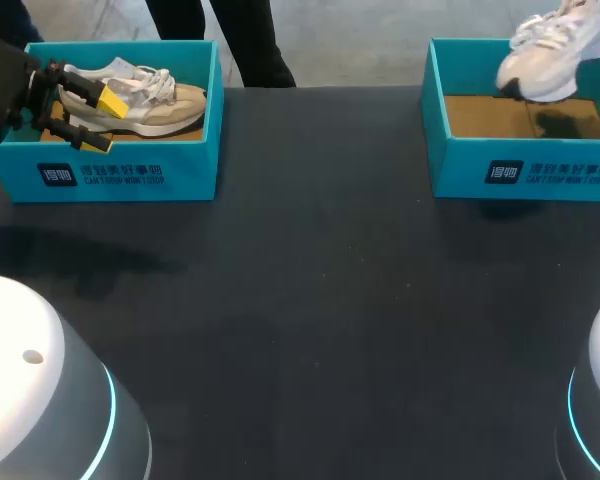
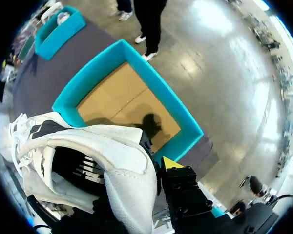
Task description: Take the shoe out of the shoebox, open the shoe tongue, remove and reinsert the insole, then place the shoe into the shoebox
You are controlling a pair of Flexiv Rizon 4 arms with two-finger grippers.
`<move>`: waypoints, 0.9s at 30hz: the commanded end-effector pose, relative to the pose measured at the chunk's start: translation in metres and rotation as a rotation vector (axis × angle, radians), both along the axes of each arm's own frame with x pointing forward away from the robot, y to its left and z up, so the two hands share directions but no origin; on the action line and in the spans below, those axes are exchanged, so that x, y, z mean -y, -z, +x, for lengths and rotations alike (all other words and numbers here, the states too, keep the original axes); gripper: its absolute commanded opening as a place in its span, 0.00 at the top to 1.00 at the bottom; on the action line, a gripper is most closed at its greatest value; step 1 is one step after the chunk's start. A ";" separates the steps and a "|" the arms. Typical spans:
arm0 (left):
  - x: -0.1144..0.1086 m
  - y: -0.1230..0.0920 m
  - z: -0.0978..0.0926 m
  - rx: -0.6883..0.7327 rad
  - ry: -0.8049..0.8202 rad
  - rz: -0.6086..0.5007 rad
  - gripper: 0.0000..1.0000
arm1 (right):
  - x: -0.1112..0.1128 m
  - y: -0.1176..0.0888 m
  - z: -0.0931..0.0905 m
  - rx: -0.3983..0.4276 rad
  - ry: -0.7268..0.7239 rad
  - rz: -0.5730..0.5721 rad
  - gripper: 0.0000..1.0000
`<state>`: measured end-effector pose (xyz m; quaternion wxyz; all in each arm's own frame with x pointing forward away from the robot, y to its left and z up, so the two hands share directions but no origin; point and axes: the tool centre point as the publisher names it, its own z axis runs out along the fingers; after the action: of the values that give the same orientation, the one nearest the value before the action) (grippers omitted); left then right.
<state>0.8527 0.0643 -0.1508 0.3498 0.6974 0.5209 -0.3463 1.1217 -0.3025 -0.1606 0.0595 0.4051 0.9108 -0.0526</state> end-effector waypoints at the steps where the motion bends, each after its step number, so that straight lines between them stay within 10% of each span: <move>1: 0.000 0.000 0.000 0.002 0.000 0.000 0.00 | 0.003 0.002 -0.016 0.046 0.604 0.077 1.00; 27: 0.000 0.000 0.000 0.002 0.000 0.000 0.00 | 0.022 0.024 -0.018 0.116 0.750 0.151 1.00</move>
<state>0.8527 0.0642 -0.1508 0.3498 0.6975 0.5209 -0.3462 1.1115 -0.3235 -0.1819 0.0504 0.7156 0.6966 0.0112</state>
